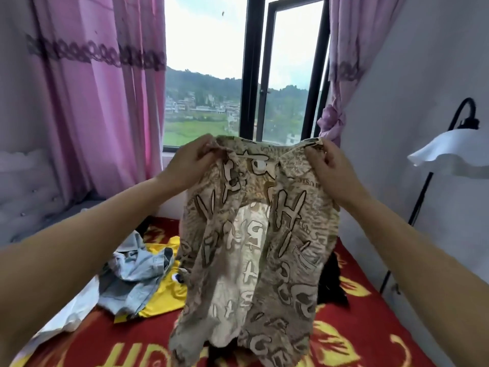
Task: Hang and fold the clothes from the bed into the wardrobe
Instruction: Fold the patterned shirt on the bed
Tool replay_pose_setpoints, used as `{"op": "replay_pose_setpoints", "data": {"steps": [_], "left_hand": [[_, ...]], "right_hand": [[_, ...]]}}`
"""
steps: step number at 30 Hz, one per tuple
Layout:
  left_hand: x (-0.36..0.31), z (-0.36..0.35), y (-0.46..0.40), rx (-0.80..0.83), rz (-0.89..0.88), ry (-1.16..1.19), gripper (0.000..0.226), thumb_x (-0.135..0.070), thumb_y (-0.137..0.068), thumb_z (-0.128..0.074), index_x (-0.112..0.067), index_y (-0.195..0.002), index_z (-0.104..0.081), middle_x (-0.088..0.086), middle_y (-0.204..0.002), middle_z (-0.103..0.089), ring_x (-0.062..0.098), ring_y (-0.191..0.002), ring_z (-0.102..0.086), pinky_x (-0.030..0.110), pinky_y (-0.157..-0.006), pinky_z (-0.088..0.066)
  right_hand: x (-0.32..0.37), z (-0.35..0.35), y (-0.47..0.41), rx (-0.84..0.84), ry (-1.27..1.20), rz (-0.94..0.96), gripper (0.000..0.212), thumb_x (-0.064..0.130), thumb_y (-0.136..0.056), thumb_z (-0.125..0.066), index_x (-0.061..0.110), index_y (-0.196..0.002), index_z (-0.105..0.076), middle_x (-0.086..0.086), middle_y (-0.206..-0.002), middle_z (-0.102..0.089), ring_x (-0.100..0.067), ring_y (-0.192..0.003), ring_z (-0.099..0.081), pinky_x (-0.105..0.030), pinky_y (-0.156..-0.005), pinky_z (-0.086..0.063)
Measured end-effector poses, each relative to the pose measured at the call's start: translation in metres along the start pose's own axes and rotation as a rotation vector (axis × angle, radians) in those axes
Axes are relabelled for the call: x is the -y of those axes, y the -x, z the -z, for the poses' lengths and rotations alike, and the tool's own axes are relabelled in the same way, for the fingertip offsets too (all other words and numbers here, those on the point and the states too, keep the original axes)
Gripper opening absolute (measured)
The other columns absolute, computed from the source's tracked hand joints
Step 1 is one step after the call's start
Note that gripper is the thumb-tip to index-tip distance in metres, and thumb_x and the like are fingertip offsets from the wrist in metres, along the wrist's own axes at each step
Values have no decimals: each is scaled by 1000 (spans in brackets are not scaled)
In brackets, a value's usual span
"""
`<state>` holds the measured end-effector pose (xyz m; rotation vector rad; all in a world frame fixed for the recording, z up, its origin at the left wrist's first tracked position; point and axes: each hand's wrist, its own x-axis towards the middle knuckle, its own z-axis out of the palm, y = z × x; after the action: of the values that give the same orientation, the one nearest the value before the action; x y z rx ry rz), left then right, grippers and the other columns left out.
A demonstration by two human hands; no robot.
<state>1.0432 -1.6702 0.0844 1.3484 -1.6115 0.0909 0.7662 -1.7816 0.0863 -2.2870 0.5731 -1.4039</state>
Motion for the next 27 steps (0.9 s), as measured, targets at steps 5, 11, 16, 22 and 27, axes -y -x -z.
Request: {"op": "replay_pose_setpoints", "data": {"steps": [5,11,16,22,27], "left_hand": [[11,3,1,220,-21,-156,8,-23,-90,-63,-19,-96,-66,-17,-69,-58,-13,-51,-54,2,-51,-41],[22,9,-5,464,111,-115,12,-29,-89,-63,-24,-79,-65,-16,-56,-64,-6,-45,-54,6,-47,-41],[28,-13,2,492,266,-264,21,-37,-91,-59,-20,-81,-65,-5,-69,-66,5,-54,-59,19,-57,-51],[-12,-40,-11,333,570,-77,26,-25,-97,-51,-10,-77,-54,2,-64,-53,9,-45,-48,17,-39,-39],[-52,-61,-13,294,724,432,12,-12,-97,-46,-13,-86,-51,3,-68,-52,11,-48,-53,24,-47,-46]], "right_hand": [[-4,8,-4,326,289,-73,16,37,-86,-68,22,-91,-63,13,-77,-61,-10,-76,-60,-28,-71,-46],[-6,23,-5,821,74,-406,22,41,-75,-79,23,-72,-67,8,-66,-64,-10,-62,-61,-22,-60,-49],[-17,-8,3,600,650,-341,33,49,-86,-64,19,-77,-70,2,-75,-66,-19,-70,-62,-29,-65,-53],[3,-52,-9,395,774,-323,32,30,-99,-38,11,-83,-57,-12,-95,-64,-27,-77,-56,-30,-62,-39],[34,-78,-15,512,331,-349,33,29,-101,-41,5,-110,-63,-14,-108,-65,-31,-100,-61,-32,-83,-47]]}}
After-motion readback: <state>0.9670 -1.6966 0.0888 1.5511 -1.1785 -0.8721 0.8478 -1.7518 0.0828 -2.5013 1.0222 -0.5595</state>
